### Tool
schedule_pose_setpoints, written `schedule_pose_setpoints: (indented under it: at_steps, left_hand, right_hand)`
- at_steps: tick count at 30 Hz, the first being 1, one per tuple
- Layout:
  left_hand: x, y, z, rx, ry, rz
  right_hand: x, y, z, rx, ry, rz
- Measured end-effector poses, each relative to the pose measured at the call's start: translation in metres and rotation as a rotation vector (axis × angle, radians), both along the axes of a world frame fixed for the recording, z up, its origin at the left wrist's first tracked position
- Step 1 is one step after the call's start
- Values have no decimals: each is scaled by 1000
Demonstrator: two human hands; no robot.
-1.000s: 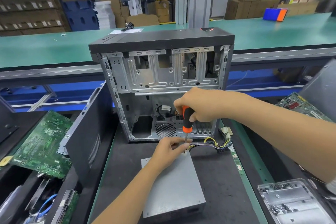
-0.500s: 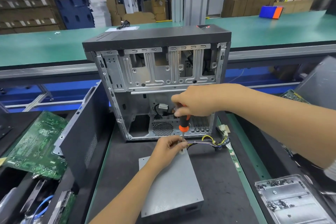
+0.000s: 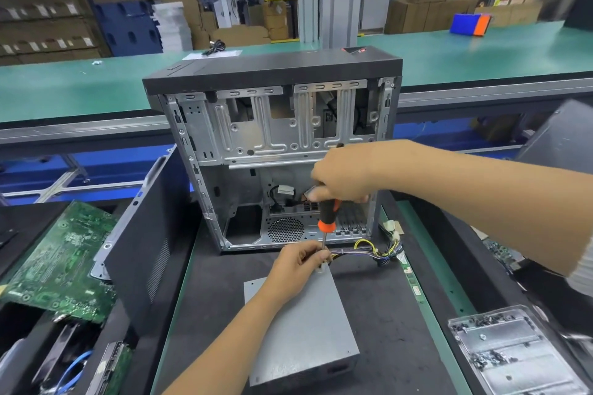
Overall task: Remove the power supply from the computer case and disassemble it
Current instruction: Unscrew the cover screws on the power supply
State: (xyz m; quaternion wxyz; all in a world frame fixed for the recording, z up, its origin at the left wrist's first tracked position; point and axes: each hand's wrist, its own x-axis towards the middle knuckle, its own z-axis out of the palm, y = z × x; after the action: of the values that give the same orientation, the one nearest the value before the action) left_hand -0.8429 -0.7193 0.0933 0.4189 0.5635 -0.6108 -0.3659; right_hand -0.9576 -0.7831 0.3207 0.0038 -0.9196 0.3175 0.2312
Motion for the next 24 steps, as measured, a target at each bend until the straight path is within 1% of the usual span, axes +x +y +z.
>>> schedule_pose_setpoints:
  at_steps: [3,4,5,7,9,11,13,16,18,20,21,22,24]
  left_hand:
    - [1,-1,-2,11,-38,-5]
    - [1,-1,-3,10,-43,-10]
    - [1,-2,-3,8,-49,-14]
    - [1,-1,-3,11,-52,-14]
    - [2,-1,-4,18,-53,-13]
    - [2,0,-4,20,-61,-14]
    - [2,0,-3,14,-57,-22]
    - [2,0,-2,7,-68,-31]
    - [1,1,-1,-3,-73,-41]
    - [1,1,0,-3,-73,-43]
    - [1,1,1,3,-76,-38]
    - [1,1,1,9,-79,-33]
    - [1,1,0,17,-77,-32]
  right_hand:
    - [-5,1,11,115,30,140]
    - [-6,-1,12,114,19,151]
    - [-5,0,12,90,-9,128]
    - [-3,2,9,10,-60,-28]
    - [-1,6,7,-80,-55,-133]
    - [-1,6,4,-119,-7,-107]
    - [0,3,6,-108,36,17]
    - [-3,-3,15,72,39,81]
    - [-4,-6,16,91,-16,25]
    - [-3,-4,15,80,-59,-159]
    - [-2,-2,11,58,-62,-209]
    - [-2,-2,7,8,-66,-199]
    - [-1,-4,0,-64,-57,-89]
